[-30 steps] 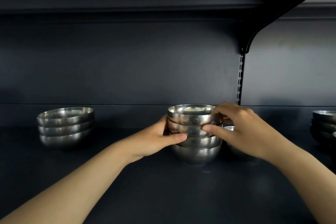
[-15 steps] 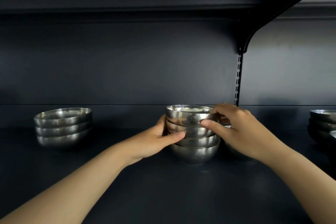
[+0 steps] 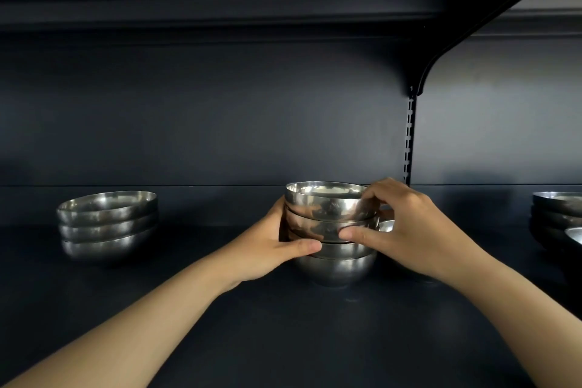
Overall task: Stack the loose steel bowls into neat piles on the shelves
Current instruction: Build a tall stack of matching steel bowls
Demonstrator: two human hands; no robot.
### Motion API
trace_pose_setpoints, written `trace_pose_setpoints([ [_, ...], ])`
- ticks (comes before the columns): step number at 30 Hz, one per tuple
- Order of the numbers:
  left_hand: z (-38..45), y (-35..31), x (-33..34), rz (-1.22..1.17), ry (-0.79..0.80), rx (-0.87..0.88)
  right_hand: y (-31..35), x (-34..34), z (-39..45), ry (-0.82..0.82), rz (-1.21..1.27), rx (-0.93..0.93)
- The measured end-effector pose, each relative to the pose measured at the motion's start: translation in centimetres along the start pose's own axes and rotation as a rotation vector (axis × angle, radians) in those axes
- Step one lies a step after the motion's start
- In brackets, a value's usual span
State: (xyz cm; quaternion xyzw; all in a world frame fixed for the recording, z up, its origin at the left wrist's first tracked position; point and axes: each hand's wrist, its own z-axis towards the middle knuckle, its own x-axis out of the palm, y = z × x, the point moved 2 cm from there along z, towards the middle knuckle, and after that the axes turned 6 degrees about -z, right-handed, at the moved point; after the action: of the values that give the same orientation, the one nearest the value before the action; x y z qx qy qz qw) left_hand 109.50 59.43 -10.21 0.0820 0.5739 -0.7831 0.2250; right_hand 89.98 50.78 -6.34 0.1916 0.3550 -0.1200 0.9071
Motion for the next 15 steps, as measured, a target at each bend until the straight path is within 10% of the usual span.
trace_pose_setpoints([
  [15,-0.29,-0.43,0.26,0.012,0.02,-0.015,0.22,-0.36,-0.17,0.01,0.003,-0.002],
])
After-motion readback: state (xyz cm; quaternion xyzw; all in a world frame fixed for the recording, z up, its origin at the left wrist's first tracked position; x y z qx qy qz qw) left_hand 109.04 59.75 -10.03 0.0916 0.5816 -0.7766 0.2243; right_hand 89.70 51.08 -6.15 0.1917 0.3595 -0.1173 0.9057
